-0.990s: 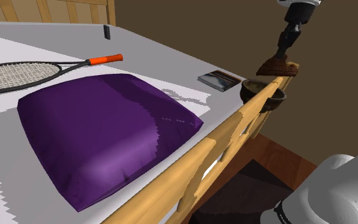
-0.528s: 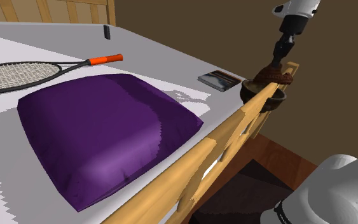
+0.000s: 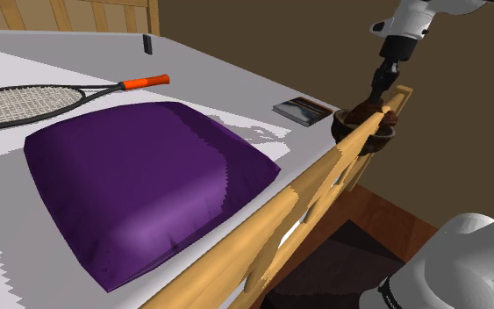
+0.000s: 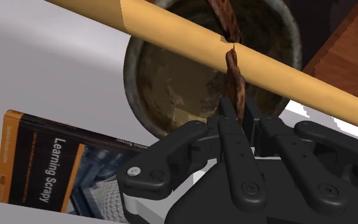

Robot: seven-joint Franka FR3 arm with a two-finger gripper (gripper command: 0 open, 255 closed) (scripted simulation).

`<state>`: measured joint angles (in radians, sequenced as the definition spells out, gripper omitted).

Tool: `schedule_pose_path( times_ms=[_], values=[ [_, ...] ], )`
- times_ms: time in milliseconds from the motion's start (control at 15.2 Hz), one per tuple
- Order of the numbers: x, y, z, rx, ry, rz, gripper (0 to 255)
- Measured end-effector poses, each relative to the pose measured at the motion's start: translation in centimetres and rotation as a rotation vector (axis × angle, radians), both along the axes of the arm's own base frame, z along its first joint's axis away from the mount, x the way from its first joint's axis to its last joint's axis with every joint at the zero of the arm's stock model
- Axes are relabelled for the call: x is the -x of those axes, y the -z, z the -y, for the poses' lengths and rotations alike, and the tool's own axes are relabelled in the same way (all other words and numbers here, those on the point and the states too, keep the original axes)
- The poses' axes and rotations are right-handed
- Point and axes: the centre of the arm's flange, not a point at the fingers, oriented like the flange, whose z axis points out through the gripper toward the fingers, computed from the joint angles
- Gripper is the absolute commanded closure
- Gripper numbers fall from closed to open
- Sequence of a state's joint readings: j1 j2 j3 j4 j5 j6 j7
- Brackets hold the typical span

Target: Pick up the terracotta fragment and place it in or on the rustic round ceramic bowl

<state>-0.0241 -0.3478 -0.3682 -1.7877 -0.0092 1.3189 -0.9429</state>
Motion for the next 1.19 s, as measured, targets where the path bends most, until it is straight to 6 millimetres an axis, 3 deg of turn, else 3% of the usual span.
schedule_pose_path(
  times_ms=[264, 330, 726, 990, 1188],
  values=[
    [0.0, 0.1, 0.0, 0.000, 0.000, 0.000, 255],
    [0.0, 0.1, 0.0, 0.000, 0.000, 0.000, 0],
    [0.0, 0.1, 0.0, 0.000, 0.000, 0.000, 0],
    [-0.4, -3.8, 0.7, 0.000, 0.001, 0.001, 0],
    [-0.4, -4.7, 0.7, 0.000, 0.000, 0.001, 0]
  ],
)
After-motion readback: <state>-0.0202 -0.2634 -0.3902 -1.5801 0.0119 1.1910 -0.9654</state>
